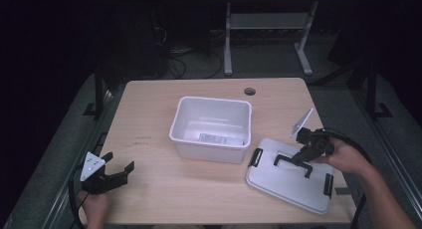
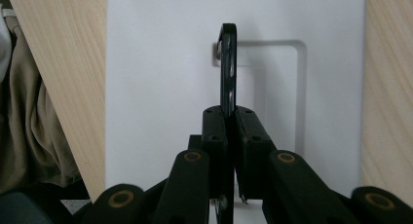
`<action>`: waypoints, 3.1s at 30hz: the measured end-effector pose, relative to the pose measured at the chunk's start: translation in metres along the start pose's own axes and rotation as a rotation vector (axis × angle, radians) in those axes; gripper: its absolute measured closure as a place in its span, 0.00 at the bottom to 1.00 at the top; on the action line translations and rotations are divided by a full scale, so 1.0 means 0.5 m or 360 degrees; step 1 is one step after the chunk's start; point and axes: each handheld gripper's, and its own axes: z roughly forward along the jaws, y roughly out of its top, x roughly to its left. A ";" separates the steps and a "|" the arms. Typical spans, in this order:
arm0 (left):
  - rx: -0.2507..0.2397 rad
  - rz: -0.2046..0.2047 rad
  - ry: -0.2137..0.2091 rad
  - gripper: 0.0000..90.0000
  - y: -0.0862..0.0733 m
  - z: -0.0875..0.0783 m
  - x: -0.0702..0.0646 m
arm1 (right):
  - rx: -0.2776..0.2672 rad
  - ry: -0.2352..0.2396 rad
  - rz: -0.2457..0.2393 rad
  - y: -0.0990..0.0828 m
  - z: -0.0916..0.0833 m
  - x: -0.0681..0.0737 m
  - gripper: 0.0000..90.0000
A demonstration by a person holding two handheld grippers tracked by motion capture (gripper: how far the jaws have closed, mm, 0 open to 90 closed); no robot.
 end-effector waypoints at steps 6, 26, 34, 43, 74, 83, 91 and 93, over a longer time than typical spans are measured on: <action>-0.0004 -0.0006 -0.0001 0.15 0.000 -0.001 0.000 | 0.0065 -0.0011 -0.0019 0.003 0.022 0.001 0.92; -0.0005 -0.0009 -0.0001 0.15 0.000 -0.001 0.001 | 0.0087 -0.0013 -0.0031 0.004 0.018 0.006 0.93; -0.0008 -0.0008 0.0000 0.15 0.000 -0.001 0.001 | 0.0084 -0.0047 -0.0047 0.009 -0.004 0.012 0.93; -0.0007 -0.0011 -0.0001 0.15 0.000 -0.001 0.001 | 0.0071 -0.0072 -0.0066 0.014 -0.030 0.020 0.93; -0.0006 -0.0008 -0.0003 0.15 0.001 0.000 0.000 | -0.0004 -0.0152 -0.0101 0.017 -0.155 0.050 0.93; -0.0006 -0.0005 -0.0002 0.15 0.001 0.001 0.000 | 0.0007 -0.0169 -0.0117 0.031 -0.185 0.060 0.93; -0.0009 -0.0012 0.0003 0.15 0.000 -0.002 0.002 | 0.0000 -0.0186 -0.0129 0.043 -0.214 0.067 0.93; -0.0019 -0.0020 0.0003 0.15 0.000 -0.002 0.001 | -0.0004 -0.0188 -0.0135 0.045 -0.219 0.069 0.93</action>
